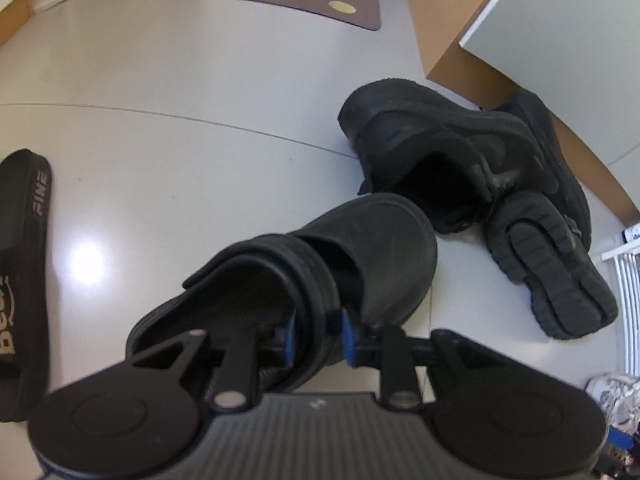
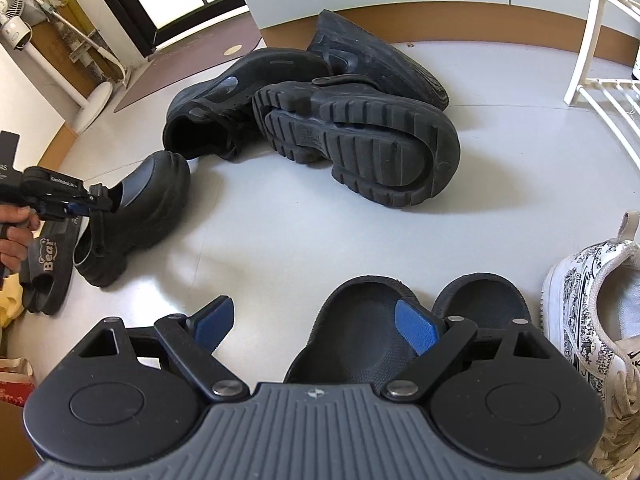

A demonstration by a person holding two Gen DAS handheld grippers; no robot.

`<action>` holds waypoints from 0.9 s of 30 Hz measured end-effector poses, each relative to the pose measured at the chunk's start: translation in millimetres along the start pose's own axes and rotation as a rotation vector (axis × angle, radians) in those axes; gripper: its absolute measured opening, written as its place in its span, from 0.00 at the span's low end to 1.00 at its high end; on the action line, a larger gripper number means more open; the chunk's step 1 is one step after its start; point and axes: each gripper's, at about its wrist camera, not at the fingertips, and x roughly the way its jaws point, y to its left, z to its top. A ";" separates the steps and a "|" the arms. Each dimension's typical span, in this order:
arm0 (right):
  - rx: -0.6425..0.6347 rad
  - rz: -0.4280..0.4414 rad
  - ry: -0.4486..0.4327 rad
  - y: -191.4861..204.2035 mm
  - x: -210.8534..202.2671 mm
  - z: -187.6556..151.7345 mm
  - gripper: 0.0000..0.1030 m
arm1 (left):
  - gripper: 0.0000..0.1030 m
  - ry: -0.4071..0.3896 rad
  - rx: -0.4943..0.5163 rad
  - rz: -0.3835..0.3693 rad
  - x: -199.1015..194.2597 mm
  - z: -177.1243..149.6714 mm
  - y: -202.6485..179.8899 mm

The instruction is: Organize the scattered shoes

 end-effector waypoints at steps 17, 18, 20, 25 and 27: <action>0.053 0.077 0.028 -19.6 -22.1 -1.2 0.89 | 0.64 -0.008 0.207 0.022 -53.2 37.4 -96.1; 0.050 0.082 0.024 -20.4 -25.6 -1.1 0.89 | 0.64 -0.012 0.220 0.012 -54.4 39.9 -107.1; 0.048 0.082 0.016 -22.2 -29.9 -1.0 0.89 | 0.65 -0.021 0.247 -0.008 -53.6 46.7 -131.6; 0.101 0.103 0.016 -36.9 -38.8 0.7 0.89 | 0.68 -0.029 0.297 -0.052 -47.4 61.3 -191.7; 0.109 0.121 0.012 -41.1 -42.4 3.0 0.89 | 0.68 -0.027 0.305 -0.066 -42.6 68.2 -214.5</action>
